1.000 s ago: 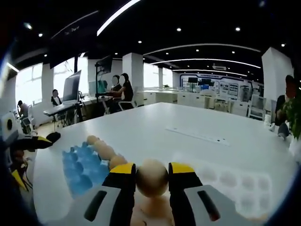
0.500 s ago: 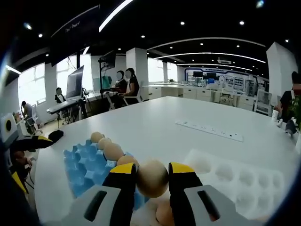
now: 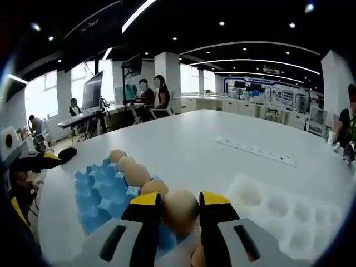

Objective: Place the egg into an empty slot of the egg tray after lifting it from the table, then release the egg inside the slot.

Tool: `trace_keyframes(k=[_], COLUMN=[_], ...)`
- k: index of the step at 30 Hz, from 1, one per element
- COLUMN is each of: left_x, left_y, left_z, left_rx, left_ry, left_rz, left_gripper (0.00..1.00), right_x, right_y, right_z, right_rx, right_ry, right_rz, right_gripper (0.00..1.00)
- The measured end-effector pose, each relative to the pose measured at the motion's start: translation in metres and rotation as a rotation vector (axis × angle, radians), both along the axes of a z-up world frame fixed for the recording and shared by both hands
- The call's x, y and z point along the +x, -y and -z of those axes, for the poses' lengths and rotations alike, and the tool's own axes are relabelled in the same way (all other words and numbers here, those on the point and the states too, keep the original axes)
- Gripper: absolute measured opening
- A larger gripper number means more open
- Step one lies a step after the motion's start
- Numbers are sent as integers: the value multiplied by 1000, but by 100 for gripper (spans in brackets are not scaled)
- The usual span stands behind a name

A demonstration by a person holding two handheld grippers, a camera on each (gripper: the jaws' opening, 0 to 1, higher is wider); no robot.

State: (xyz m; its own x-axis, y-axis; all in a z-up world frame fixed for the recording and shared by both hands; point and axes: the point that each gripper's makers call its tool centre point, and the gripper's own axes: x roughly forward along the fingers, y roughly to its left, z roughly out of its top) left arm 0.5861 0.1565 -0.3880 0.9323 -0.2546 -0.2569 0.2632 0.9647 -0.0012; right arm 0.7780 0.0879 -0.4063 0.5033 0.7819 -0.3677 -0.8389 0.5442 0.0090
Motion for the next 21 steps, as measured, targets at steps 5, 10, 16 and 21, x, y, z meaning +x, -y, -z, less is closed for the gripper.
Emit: trace_keyframes(k=[5, 10, 16, 21], left_x=[0, 0, -1, -1], left_y=[-1, -2, -3, -3], left_z=[0, -1, 0, -2], left_rx=[-2, -1, 8, 6], left_ry=[-2, 1, -5, 0], left_rz=[-4, -6, -3, -2], left_gripper=[99, 99, 99, 99], right_x=[1, -3, 0, 1], right_y=[-7, -8, -9, -8], right_z=[6, 8, 10, 10], right_rx=[-61, -82, -107, -127], right_ry=[52, 66, 87, 94], right_rz=[-56, -77, -83, -95], right_gripper=[28, 28, 28, 28])
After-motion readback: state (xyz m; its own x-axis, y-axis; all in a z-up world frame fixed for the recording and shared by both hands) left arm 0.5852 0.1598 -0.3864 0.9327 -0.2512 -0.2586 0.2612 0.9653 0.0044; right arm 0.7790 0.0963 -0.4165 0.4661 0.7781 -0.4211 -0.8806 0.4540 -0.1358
